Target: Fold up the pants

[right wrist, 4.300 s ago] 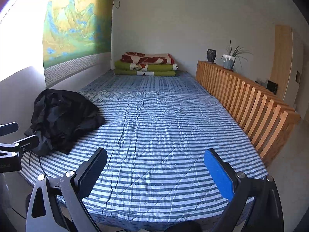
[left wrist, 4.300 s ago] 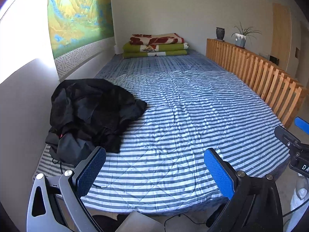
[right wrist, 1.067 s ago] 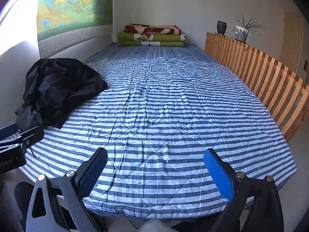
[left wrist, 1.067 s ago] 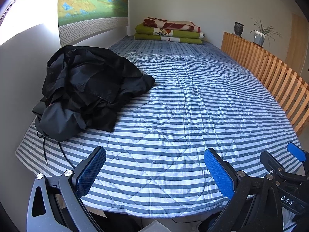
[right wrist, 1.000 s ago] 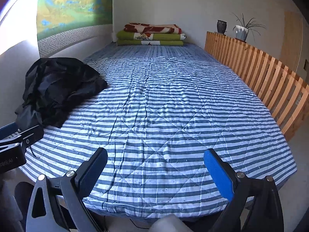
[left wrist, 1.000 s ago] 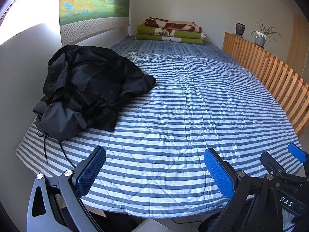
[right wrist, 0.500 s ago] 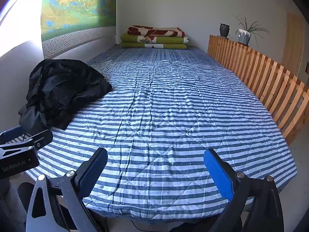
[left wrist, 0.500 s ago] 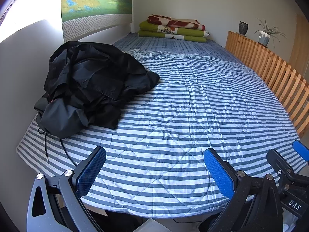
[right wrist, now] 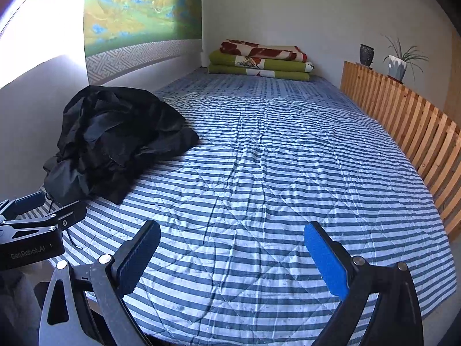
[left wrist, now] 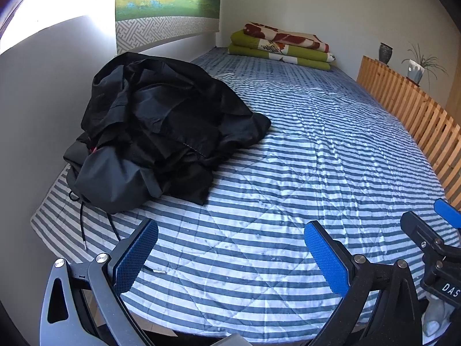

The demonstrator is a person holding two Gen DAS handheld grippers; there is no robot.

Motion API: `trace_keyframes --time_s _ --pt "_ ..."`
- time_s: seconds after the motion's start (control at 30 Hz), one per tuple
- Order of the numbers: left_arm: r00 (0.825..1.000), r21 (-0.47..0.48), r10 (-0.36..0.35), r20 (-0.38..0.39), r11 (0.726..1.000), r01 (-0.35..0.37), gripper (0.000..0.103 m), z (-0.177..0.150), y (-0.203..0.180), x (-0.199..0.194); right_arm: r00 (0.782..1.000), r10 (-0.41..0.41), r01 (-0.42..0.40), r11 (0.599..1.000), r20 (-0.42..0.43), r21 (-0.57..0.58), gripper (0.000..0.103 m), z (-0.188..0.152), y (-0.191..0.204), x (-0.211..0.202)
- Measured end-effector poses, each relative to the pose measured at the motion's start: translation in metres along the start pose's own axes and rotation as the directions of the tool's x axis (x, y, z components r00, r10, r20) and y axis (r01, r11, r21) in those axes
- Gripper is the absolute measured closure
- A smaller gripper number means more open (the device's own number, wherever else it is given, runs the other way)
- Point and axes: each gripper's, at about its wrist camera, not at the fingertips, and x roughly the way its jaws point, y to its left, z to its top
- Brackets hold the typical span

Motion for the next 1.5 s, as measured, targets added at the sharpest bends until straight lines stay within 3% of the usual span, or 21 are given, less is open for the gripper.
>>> trace_keyframes --time_s 0.17,0.33,0.67,0.87,1.13,1.2,1.23,1.27,1.5 --pt "0.999 -0.043 0.054 0.004 0.998 -0.054 0.0 0.013 0.041 0.022 0.999 0.05 -0.05 0.998 -0.008 -0.035 0.005 0.035 0.028 0.029" --pt "0.995 -0.112 0.097 -0.004 0.989 -0.097 0.0 0.023 0.089 0.046 0.993 0.111 -0.113 0.991 -0.03 -0.078 0.017 0.078 0.071 0.065" --pt "0.982 -0.166 0.186 0.012 0.969 -0.182 0.0 0.03 0.169 0.066 0.961 0.273 -0.274 0.937 -0.033 -0.216 0.017 0.163 0.213 0.128" --pt "0.98 -0.208 0.199 -0.017 0.958 -0.199 0.0 0.022 0.203 0.079 0.946 0.308 -0.324 0.911 -0.102 -0.256 0.017 0.182 0.296 0.174" --pt "0.981 -0.225 0.185 -0.051 0.955 -0.192 0.0 0.009 0.23 0.092 0.944 0.258 -0.316 0.884 -0.203 -0.344 0.017 0.171 0.373 0.223" --pt "0.979 -0.217 0.198 -0.045 0.955 -0.203 0.0 0.009 0.234 0.094 0.938 0.255 -0.326 0.879 -0.235 -0.348 0.036 0.169 0.381 0.231" --pt "0.979 -0.217 0.202 -0.039 0.954 -0.206 0.0 0.01 0.235 0.095 0.929 0.259 -0.342 0.875 -0.266 -0.344 0.069 0.169 0.383 0.234" --pt "0.978 -0.217 0.204 -0.033 0.954 -0.207 0.001 0.012 0.238 0.096 0.922 0.259 -0.351 0.874 -0.288 -0.336 0.079 0.169 0.383 0.235" --pt "0.975 -0.211 0.224 0.005 0.953 -0.218 0.004 0.022 0.245 0.087 0.925 0.318 -0.369 0.882 -0.207 -0.295 0.085 0.172 0.334 0.19"
